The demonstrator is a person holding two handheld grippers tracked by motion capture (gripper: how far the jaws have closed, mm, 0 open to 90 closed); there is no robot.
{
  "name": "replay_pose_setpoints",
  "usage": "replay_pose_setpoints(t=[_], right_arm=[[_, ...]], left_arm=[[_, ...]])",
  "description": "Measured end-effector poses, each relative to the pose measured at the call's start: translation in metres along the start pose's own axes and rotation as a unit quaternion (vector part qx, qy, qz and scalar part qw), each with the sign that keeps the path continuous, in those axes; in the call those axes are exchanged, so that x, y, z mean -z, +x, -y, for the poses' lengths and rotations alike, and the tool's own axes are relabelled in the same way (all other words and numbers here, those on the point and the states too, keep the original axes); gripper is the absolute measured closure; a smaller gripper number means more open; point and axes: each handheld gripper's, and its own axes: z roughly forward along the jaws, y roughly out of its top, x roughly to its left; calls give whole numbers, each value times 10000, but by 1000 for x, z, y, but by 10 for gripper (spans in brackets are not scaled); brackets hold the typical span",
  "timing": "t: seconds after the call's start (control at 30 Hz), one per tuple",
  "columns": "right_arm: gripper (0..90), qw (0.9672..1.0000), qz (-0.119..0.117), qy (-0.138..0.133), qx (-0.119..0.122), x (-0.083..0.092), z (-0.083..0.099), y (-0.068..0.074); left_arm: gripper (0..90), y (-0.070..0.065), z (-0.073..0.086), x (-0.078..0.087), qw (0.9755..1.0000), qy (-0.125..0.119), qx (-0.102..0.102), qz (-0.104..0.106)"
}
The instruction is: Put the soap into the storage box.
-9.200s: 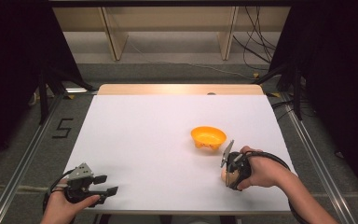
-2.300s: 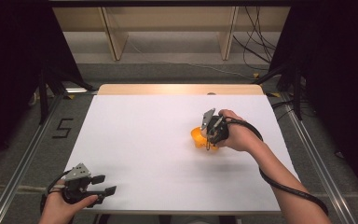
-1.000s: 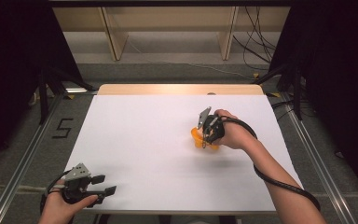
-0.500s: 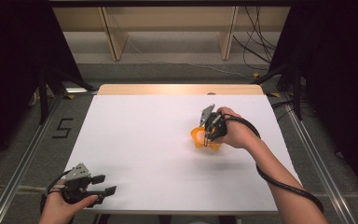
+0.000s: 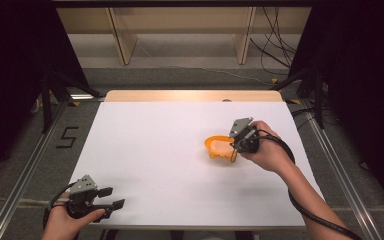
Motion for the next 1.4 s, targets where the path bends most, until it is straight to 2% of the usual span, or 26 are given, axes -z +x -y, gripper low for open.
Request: replay_pose_setpoints(t=[0.03,0.07,0.2,0.23,0.27,0.3,0.37,0.4,0.43,0.5,0.53,0.57,0.6,0.63,0.67,0.73,0.8,0.9,0.97,1.0,1.1,1.17,1.2,1.4], right_arm=[[704,10000,0,0,0,0,0,0],[699,9999,53,21,-144,3,9,5],[688,9999,55,-30,-126,5,21,10],[681,9992,94,-6,-382,6,25,15],[677,9996,88,2,-253,5,29,16],[671,9988,153,39,-471,6,38,22],[668,9988,154,22,-464,4,42,24],[661,9971,199,43,-733,4,49,30],[660,9967,201,61,-785,4,52,32],[656,9959,267,51,-868,3,56,34],[652,9961,182,35,-867,1,59,35],[651,9947,192,57,-1006,0,62,38],[645,9914,312,99,-1265,-2,69,43],[645,9914,312,99,-1265,-2,69,43],[635,9896,231,100,-1415,-6,75,45],[629,9858,336,20,-1647,-10,81,50],[617,9845,329,-48,-1722,-12,85,53],[608,9825,456,-97,-1804,-16,92,55],[606,9820,464,-88,-1829,-15,93,55],[605,9788,541,-66,-1972,-15,94,57],[584,9780,635,-67,-1986,-16,98,57],[562,9789,689,-117,-1923,-17,100,55],[549,9780,725,-102,-1954,-18,102,55],[518,9754,701,-170,-2082,-19,104,54]], left_arm=[[326,0,0,0,10000,0,0,0],[326,0,0,0,10000,2,12,-24],[326,0,0,-1,10000,3,8,-11],[326,-1,0,0,10000,46,4,-81],[326,-1,0,1,10000,47,7,-79],[326,0,0,-1,10000,-1,10,-20],[326,0,0,-1,10000,7,12,-25],[326,-1,0,-1,10000,16,13,-36],[326,-1,0,0,10000,46,18,-85],[326,-1,0,-1,10000,22,16,-45],[326,-1,0,0,10000,40,25,-87],[326,-1,0,0,9999,48,19,-88],[326,-1,0,0,9999,50,19,-90],[326,-1,0,0,9999,50,19,-90],[326,-1,0,0,9999,48,23,-91],[326,-1,0,0,9999,50,20,-91],[326,-1,0,0,9999,49,16,-88],[326,-1,0,-1,10000,18,35,-15],[326,-1,0,0,10000,43,8,-67],[326,-1,-1,0,10000,49,-8,-70],[326,0,-1,-1,10000,74,-2,-41],[326,-1,-1,-1,10000,6,-37,25],[326,-1,-1,-2,10000,9,-51,34],[326,-1,-1,-2,10000,16,-33,30]])
